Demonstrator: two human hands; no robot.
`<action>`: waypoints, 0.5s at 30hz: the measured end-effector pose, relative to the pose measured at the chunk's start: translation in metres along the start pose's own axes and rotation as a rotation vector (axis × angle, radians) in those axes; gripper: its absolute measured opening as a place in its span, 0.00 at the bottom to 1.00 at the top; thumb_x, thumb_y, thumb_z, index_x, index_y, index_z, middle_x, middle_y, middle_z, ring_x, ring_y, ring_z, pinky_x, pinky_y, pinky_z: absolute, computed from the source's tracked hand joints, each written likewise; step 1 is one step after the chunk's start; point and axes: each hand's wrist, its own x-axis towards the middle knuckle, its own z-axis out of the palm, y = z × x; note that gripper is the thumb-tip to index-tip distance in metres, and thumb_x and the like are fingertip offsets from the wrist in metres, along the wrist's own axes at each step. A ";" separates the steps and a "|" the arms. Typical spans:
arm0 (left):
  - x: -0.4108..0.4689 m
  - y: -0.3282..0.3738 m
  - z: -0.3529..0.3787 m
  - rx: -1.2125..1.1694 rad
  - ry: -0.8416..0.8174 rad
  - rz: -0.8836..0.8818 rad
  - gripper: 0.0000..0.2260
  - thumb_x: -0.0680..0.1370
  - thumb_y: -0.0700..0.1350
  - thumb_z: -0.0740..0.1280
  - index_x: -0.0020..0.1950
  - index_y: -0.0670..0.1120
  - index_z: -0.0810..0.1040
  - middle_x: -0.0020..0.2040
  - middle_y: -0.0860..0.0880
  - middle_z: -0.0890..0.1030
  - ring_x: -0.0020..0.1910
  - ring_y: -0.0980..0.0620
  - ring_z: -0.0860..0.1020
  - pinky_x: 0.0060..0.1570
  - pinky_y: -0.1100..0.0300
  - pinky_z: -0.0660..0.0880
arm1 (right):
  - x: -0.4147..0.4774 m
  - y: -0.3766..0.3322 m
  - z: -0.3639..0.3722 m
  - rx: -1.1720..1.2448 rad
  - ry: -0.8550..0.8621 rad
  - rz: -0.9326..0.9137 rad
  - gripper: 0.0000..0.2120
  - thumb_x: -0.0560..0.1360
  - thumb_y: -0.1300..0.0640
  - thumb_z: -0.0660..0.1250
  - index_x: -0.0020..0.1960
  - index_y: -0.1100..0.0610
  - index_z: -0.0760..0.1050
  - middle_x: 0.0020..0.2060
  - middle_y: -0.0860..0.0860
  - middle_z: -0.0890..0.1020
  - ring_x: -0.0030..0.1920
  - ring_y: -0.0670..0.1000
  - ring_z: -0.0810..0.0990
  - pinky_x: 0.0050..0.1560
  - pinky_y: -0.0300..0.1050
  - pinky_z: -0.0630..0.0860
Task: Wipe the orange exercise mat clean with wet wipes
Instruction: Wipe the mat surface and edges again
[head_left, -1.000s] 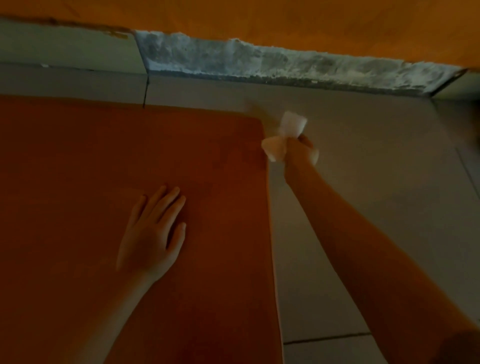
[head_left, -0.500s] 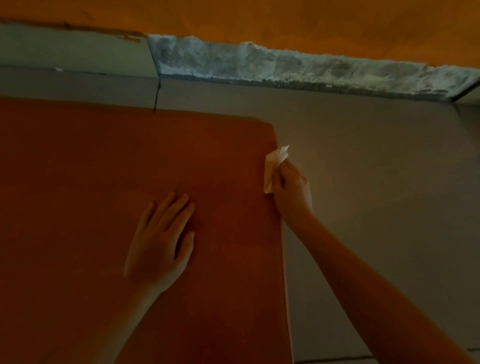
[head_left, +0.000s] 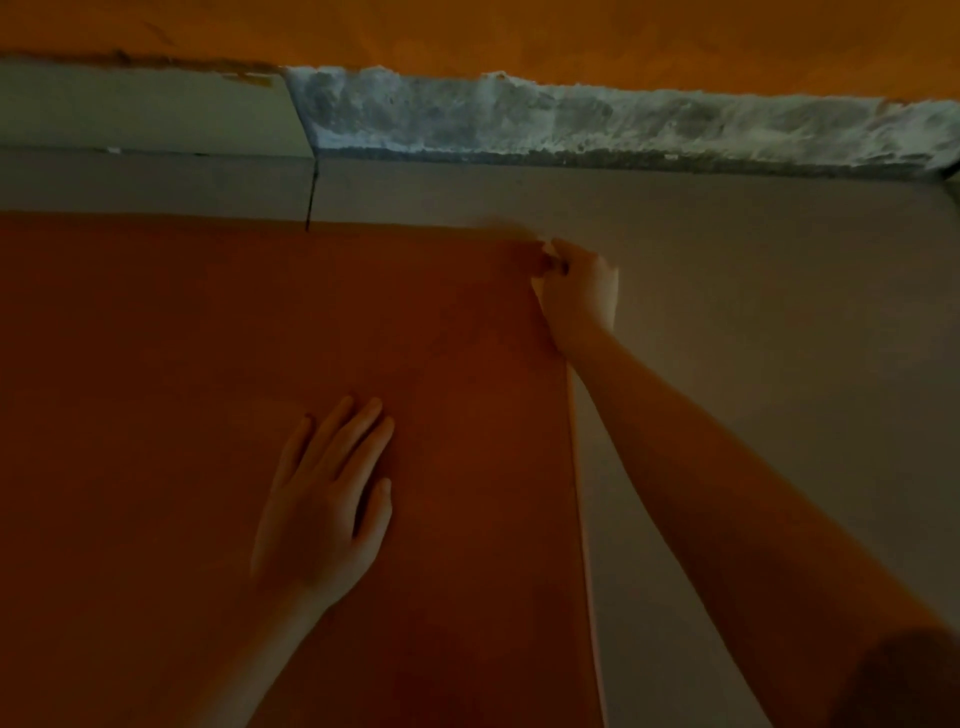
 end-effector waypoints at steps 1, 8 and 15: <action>0.000 0.000 0.000 0.003 -0.002 0.000 0.22 0.81 0.51 0.53 0.73 0.44 0.69 0.75 0.49 0.65 0.77 0.51 0.56 0.75 0.47 0.52 | -0.003 -0.001 0.000 0.029 -0.011 -0.003 0.16 0.77 0.68 0.57 0.46 0.51 0.78 0.30 0.41 0.72 0.23 0.37 0.70 0.24 0.30 0.60; 0.000 0.000 -0.001 0.014 -0.016 -0.011 0.23 0.81 0.52 0.52 0.73 0.46 0.69 0.75 0.49 0.64 0.77 0.52 0.55 0.76 0.50 0.49 | -0.071 0.025 -0.021 0.077 -0.119 -0.024 0.19 0.80 0.59 0.58 0.68 0.46 0.72 0.42 0.39 0.80 0.28 0.37 0.73 0.30 0.32 0.67; 0.002 0.001 -0.002 0.045 -0.013 -0.009 0.22 0.81 0.51 0.53 0.72 0.44 0.70 0.75 0.48 0.65 0.77 0.52 0.56 0.76 0.51 0.48 | -0.052 0.014 -0.017 0.106 -0.056 0.034 0.15 0.77 0.67 0.57 0.53 0.53 0.80 0.30 0.42 0.74 0.25 0.40 0.70 0.28 0.35 0.64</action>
